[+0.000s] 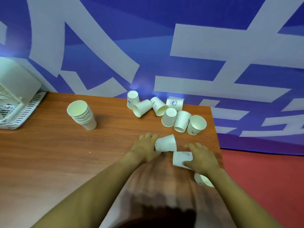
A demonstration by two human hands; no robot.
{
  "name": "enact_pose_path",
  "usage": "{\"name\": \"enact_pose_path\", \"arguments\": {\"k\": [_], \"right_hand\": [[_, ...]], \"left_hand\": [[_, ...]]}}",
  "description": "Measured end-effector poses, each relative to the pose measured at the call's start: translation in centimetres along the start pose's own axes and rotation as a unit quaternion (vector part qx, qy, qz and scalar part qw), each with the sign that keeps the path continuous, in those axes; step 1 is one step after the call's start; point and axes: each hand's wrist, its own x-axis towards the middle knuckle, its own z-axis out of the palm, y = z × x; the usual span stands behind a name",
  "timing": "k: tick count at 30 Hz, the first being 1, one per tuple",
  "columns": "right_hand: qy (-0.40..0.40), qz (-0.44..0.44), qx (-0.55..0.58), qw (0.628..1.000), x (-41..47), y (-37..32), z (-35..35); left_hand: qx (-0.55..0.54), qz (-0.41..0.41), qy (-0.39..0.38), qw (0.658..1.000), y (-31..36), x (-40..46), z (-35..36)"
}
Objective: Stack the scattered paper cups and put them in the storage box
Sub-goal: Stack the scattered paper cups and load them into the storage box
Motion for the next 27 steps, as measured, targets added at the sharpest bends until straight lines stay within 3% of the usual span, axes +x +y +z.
{"name": "enact_pose_path", "arguments": {"k": [4, 17, 27], "right_hand": [[-0.050, -0.007, -0.021, 0.999, 1.2, 1.0, 0.6], [-0.043, -0.028, -0.030, 0.998, 2.8, 2.7, 1.0], [0.049, -0.073, 0.008, 0.996, 1.3, -1.7, -1.7]], "left_hand": [[-0.011, -0.030, 0.003, 0.999, 1.0, 2.7, -0.2], [-0.032, -0.031, -0.029, 0.999, 2.0, 6.8, 2.4], [-0.168, -0.048, 0.116, 0.978, -4.1, -0.2, -2.1]]}}
